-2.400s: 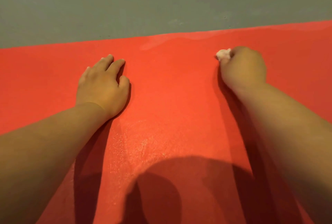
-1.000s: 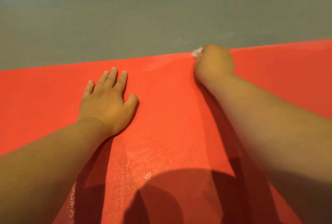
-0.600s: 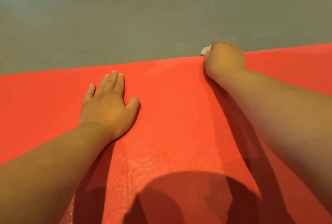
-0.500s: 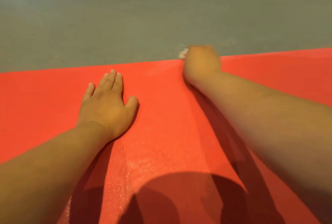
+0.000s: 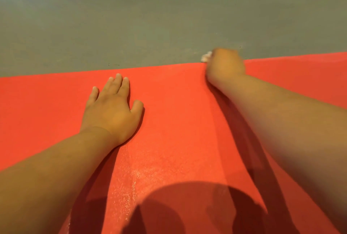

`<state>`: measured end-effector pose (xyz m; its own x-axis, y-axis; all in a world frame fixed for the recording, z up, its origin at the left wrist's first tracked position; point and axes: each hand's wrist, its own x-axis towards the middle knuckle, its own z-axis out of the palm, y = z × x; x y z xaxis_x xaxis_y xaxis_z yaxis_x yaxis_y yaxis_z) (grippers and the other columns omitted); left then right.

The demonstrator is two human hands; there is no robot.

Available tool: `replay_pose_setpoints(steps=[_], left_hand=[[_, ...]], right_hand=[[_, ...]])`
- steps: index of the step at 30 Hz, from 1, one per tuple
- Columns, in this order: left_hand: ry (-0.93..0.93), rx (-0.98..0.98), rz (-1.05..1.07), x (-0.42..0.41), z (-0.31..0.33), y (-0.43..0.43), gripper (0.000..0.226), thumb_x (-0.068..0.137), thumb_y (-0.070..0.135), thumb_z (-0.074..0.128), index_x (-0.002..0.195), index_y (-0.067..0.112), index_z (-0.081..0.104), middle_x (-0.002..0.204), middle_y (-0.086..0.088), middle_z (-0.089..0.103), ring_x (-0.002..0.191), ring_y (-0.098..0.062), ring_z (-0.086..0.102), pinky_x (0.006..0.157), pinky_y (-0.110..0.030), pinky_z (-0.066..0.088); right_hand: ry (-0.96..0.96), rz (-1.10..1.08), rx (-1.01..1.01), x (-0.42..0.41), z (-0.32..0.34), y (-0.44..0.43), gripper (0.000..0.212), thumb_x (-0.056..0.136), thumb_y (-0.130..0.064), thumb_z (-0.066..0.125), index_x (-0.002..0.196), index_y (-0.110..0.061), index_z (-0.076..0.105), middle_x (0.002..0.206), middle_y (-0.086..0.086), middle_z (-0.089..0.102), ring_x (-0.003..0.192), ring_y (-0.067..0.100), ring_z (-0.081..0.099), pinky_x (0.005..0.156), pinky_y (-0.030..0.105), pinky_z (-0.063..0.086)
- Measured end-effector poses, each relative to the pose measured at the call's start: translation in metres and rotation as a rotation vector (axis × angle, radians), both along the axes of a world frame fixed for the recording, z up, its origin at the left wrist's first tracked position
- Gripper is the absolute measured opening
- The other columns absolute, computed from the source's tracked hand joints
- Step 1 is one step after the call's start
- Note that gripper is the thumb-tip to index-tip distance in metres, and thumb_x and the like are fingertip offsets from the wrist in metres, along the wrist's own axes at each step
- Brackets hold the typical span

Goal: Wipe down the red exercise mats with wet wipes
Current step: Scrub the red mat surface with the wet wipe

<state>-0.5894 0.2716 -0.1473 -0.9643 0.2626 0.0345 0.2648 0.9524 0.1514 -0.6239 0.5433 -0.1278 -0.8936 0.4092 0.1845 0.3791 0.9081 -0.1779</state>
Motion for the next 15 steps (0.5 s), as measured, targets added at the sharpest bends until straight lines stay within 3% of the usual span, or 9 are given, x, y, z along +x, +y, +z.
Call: replay_pose_setpoints(steps=[4,6,10,13,15], left_hand=[[-0.001,0.013,-0.015,-0.001,-0.001,-0.001,0.07,0.089,0.046,0.024,0.152,0.017,0.016,0.161,0.001,0.006,0.147,-0.013,0.003,0.119,-0.04,0.001],[0.0,0.016,-0.021,-0.002,-0.001,-0.001,0.069,0.09,0.045,0.025,0.152,0.017,0.017,0.161,0.001,0.006,0.147,-0.013,0.004,0.119,-0.04,0.001],[0.042,0.066,-0.048,0.002,0.001,0.0,0.059,0.093,0.039,0.031,0.149,0.02,0.03,0.159,0.0,0.019,0.146,-0.018,0.015,0.118,-0.042,0.008],[0.106,0.133,-0.247,0.011,0.01,0.004,0.051,0.087,0.029,0.038,0.133,0.016,0.056,0.144,-0.005,0.047,0.131,-0.026,0.045,0.11,-0.039,0.03],[0.097,0.116,-0.276,0.017,0.015,0.006,0.049,0.085,0.024,0.041,0.129,0.014,0.06,0.139,-0.006,0.053,0.125,-0.028,0.052,0.105,-0.036,0.035]], right_hand=[[0.055,0.428,-0.074,-0.01,-0.005,-0.056,0.025,0.095,-0.033,0.05,0.095,-0.013,0.066,0.103,0.014,0.068,0.097,0.034,0.06,0.071,0.034,0.041],[0.031,0.319,-0.01,-0.009,-0.002,-0.024,0.028,0.094,-0.035,0.049,0.095,-0.012,0.065,0.102,0.017,0.067,0.095,0.036,0.06,0.069,0.035,0.042],[-0.023,-0.124,0.065,0.013,0.008,0.063,0.028,0.093,-0.025,0.05,0.1,-0.003,0.066,0.108,0.026,0.064,0.101,0.042,0.059,0.082,0.04,0.048],[0.042,0.064,-0.066,0.025,0.007,0.029,0.024,0.094,-0.021,0.051,0.101,-0.005,0.068,0.109,0.021,0.066,0.103,0.037,0.06,0.083,0.036,0.046],[0.089,0.313,-0.18,0.047,0.003,-0.009,0.02,0.093,-0.019,0.052,0.101,-0.015,0.071,0.109,0.01,0.069,0.103,0.029,0.06,0.084,0.03,0.04]])
